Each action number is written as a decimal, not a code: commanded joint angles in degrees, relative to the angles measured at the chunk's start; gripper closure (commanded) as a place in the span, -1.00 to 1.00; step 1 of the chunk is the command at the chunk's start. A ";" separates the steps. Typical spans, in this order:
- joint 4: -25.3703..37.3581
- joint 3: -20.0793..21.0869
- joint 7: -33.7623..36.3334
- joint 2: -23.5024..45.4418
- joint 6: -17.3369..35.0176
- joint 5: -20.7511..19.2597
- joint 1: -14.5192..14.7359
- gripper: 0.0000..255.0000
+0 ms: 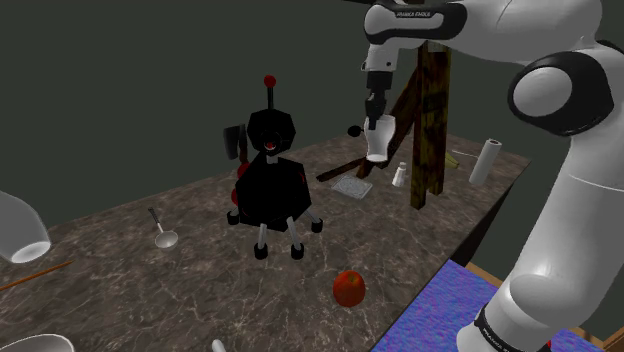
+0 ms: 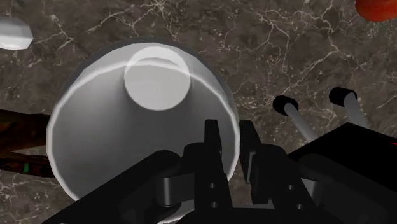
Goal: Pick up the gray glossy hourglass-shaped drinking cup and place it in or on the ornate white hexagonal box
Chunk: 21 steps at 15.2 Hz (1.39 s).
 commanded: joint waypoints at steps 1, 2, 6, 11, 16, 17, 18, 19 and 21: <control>9.24 -0.43 -0.79 5.81 -3.60 1.09 -0.96 1.00; 14.31 -0.61 -1.20 9.05 -5.55 1.74 -1.68 1.00; 37.06 -0.44 -1.78 23.15 -14.42 4.56 -5.54 1.00; 26.49 -0.67 -2.43 19.18 -7.87 3.58 -4.16 1.00; 19.01 -0.76 -2.87 16.94 -2.64 3.04 -3.33 1.00; 17.72 -0.77 -2.94 16.62 -1.67 2.96 -3.20 1.00; 16.48 -0.78 -3.02 16.32 -0.74 2.89 -3.08 1.00; 15.30 -0.78 -3.09 16.06 0.18 2.83 -2.97 1.00; 13.06 -0.78 -3.24 15.61 1.97 2.73 -2.77 1.00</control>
